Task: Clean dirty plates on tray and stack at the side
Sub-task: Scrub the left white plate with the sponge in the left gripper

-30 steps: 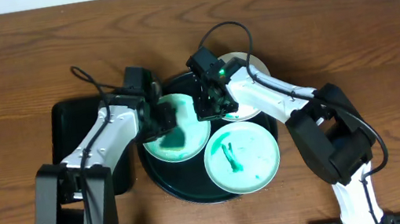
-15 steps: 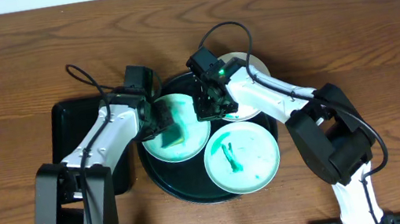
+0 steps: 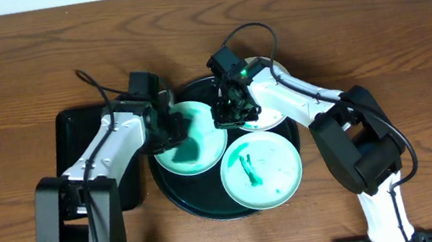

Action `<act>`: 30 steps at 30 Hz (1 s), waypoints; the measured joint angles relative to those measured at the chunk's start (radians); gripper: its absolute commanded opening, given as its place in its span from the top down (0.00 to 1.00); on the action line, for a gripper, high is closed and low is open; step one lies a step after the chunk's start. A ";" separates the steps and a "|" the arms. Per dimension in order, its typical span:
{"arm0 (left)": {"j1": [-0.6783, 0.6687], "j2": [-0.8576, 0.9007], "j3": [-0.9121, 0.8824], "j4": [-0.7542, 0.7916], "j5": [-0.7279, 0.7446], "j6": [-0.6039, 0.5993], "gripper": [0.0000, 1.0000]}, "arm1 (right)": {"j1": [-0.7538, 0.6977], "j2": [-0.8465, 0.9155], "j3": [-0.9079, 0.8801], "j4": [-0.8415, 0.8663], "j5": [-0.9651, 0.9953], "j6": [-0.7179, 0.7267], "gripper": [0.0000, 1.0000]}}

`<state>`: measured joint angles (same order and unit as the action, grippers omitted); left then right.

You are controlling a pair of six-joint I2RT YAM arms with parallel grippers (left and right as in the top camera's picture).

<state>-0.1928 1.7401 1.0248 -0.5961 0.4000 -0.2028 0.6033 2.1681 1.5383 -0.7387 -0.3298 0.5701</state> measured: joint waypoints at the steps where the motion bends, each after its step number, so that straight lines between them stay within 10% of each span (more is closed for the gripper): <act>1: -0.001 0.002 -0.003 0.006 0.030 0.019 0.93 | 0.000 0.000 0.000 0.000 -0.001 0.000 0.99; 9: -0.005 0.007 -0.006 0.120 0.104 0.073 0.93 | 0.000 0.001 0.000 -0.001 -0.005 0.000 0.99; 30: -0.024 -0.002 0.011 -0.064 -0.296 -0.135 0.93 | 0.000 0.002 0.000 0.003 -0.009 -0.001 0.99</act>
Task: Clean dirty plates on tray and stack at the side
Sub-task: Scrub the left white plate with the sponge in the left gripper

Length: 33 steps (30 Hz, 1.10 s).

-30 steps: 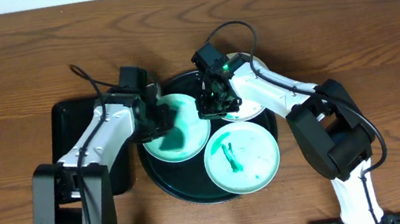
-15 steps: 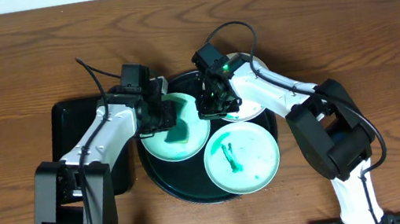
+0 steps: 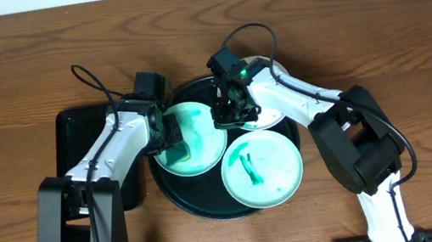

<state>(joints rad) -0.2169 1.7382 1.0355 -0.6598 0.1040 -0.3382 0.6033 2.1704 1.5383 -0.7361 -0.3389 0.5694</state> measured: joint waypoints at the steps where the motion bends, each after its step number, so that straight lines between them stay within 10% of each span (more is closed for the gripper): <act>1: 0.002 0.000 0.000 -0.005 0.024 0.011 0.93 | 0.000 0.000 0.000 0.000 0.000 0.000 0.99; 16: 0.010 0.009 -0.020 0.193 0.423 0.225 0.93 | 0.000 0.000 0.000 -0.003 -0.002 0.000 0.99; 33: -0.009 -0.001 -0.005 0.104 -0.063 0.001 0.93 | 0.000 0.000 0.000 -0.003 -0.003 0.000 0.99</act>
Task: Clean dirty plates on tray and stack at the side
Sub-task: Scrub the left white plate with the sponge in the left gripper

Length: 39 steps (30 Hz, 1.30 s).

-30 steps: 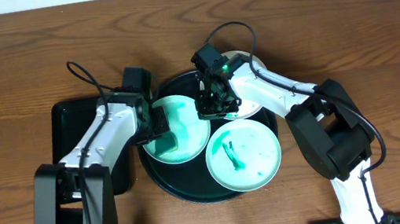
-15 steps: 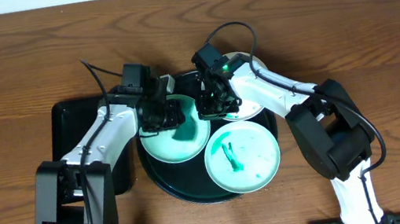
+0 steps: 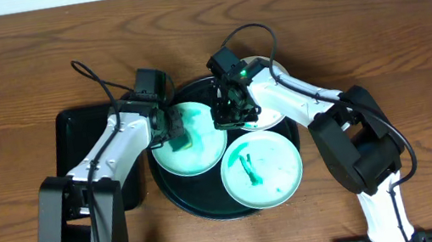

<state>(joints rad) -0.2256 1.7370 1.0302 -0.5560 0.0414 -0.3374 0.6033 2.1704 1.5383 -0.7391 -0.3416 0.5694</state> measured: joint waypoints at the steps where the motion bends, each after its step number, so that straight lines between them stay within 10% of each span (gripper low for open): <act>1: -0.002 0.000 0.003 -0.027 -0.014 -0.004 0.93 | 0.000 0.000 0.000 0.000 0.000 0.000 0.99; 16: -0.077 0.000 0.001 -0.098 0.278 0.246 0.93 | 0.000 0.002 0.000 0.006 0.000 0.000 0.99; 26: -0.090 0.014 -0.011 0.027 0.312 0.204 0.93 | 0.000 0.002 0.000 0.001 -0.002 0.000 0.99; 39: -0.098 0.017 0.000 0.045 -0.031 0.007 0.93 | 0.000 0.002 0.000 0.001 -0.003 0.001 0.99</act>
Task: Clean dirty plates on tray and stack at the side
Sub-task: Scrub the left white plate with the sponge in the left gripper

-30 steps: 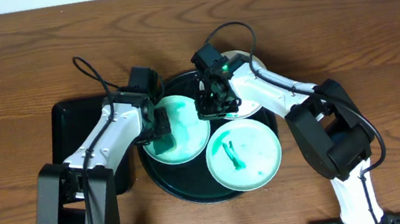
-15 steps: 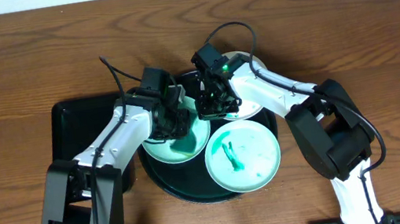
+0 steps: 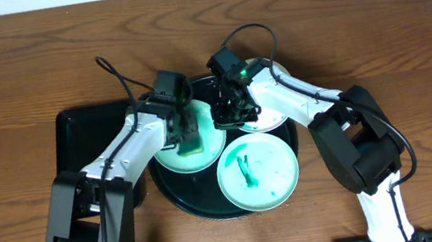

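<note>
Three plates lie on a round black tray (image 3: 178, 197). On the left plate (image 3: 213, 145), which is smeared green, my left gripper (image 3: 187, 134) is shut on a green sponge (image 3: 192, 147) pressed against the surface. My right gripper (image 3: 229, 117) points down at that plate's right rim, between it and the white back plate (image 3: 270, 118); its fingers are hidden under the wrist. The front plate (image 3: 258, 172) carries a green streak and specks.
A rectangular black tray (image 3: 85, 136) sits left of the round one, partly under my left arm. Brown wooden table surrounds both trays. The two arms' cables arch over the back of the round tray.
My left gripper and sponge have shifted right, from the left plate's left part towards its middle. The front plate sits slightly further left. The right gripper has not moved.
The left gripper held the sponge on the left plate throughout: first near its back left, then lower at its left edge, then back up at its left part, now near its middle. All the while the right gripper stayed at that plate's right rim.
</note>
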Action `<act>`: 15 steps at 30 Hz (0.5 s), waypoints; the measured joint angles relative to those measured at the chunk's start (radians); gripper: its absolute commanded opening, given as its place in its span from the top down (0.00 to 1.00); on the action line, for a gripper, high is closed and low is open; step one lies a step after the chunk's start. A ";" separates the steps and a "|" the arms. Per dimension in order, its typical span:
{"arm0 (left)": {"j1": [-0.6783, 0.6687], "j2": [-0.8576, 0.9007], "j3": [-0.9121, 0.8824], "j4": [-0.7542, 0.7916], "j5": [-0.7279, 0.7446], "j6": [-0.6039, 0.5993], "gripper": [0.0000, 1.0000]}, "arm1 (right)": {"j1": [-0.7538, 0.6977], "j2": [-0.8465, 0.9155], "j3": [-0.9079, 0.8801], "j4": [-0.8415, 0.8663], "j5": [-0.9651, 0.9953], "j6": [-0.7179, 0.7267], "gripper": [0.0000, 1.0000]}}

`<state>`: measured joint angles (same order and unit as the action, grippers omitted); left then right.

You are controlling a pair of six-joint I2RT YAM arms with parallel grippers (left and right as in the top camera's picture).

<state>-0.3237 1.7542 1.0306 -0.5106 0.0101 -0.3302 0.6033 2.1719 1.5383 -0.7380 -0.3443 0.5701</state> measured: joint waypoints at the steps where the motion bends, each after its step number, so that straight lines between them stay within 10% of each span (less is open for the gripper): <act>1: 0.000 0.000 0.003 -0.019 -0.045 -0.022 0.93 | 0.000 0.000 0.000 0.000 0.000 0.000 0.99; 8: 0.002 0.000 0.014 -0.173 -0.188 -0.140 0.93 | 0.000 0.001 0.000 0.006 -0.001 0.000 0.99; 15: 0.016 0.000 0.021 -0.177 0.033 0.095 0.93 | 0.000 0.001 0.000 0.005 -0.001 0.000 0.99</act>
<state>-0.3073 1.7542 1.0519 -0.6880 0.0429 -0.2356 0.6033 2.1727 1.5383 -0.7326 -0.3450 0.5697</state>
